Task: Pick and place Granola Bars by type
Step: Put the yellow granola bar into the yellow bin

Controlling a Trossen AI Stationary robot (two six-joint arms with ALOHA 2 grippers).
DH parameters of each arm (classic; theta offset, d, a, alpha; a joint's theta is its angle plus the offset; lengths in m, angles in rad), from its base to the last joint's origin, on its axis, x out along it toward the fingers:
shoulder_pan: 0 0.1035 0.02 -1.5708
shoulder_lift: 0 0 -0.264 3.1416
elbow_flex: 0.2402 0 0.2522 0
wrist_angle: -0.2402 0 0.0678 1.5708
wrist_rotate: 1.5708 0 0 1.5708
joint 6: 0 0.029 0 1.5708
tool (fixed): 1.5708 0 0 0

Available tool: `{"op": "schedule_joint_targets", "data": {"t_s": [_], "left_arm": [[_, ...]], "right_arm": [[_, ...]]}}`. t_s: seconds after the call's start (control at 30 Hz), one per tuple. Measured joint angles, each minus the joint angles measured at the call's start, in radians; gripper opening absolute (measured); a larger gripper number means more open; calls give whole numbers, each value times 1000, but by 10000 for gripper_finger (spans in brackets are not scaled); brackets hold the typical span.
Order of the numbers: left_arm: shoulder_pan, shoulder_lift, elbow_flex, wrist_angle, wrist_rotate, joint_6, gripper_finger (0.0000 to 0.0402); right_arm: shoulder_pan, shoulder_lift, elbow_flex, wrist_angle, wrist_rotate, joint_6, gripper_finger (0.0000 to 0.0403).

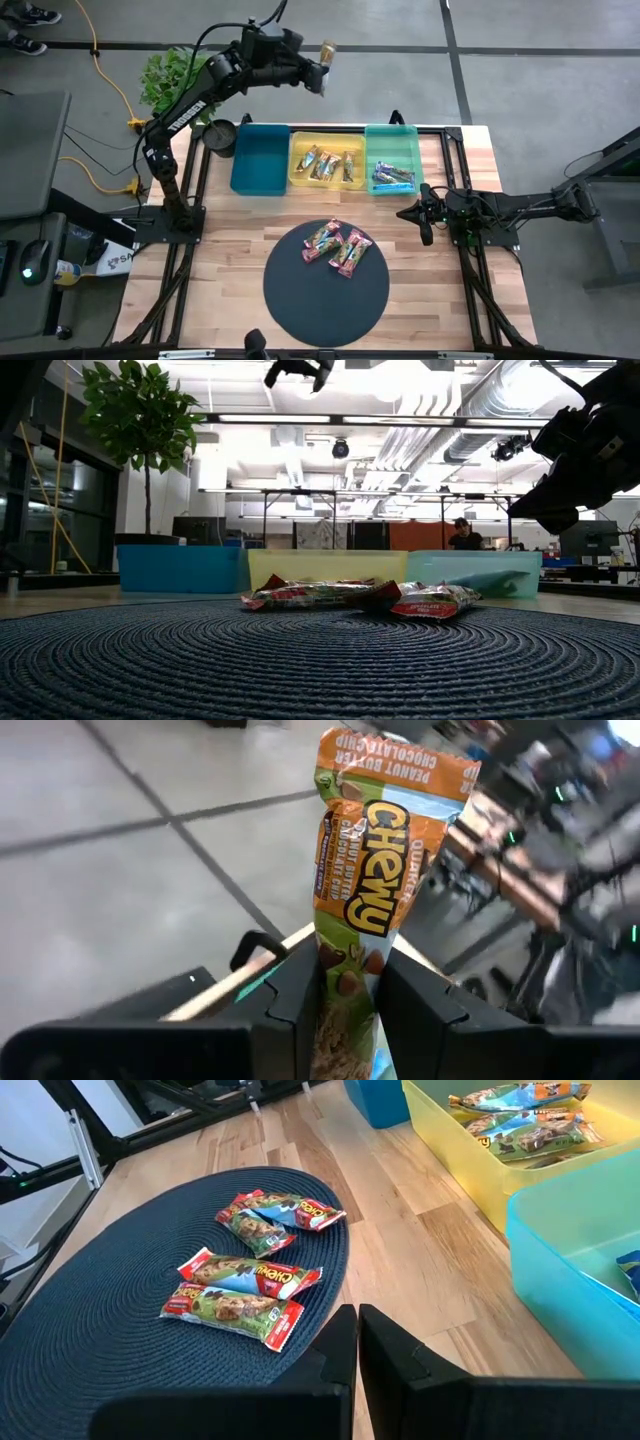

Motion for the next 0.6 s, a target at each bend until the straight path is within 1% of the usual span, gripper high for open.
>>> {"op": "schedule_joint_targets", "data": {"t_s": [0.1,0.17,0.33,0.47,0.6], "left_arm": [[0,0,0,-38,-63,-144,91],[0,0,0,-69,-106,-210,91],[0,3,0,-136,-163,-263,91],[0,31,1,-173,-163,-311,91],[0,75,1,-206,-120,-345,91]], "right_arm": [[0,0,0,0,0,0,0],[0,0,0,0,0,0,0],[0,0,0,0,0,0,0],[0,0,0,0,0,0,0],[0,0,0,0,0,0,0]]}}
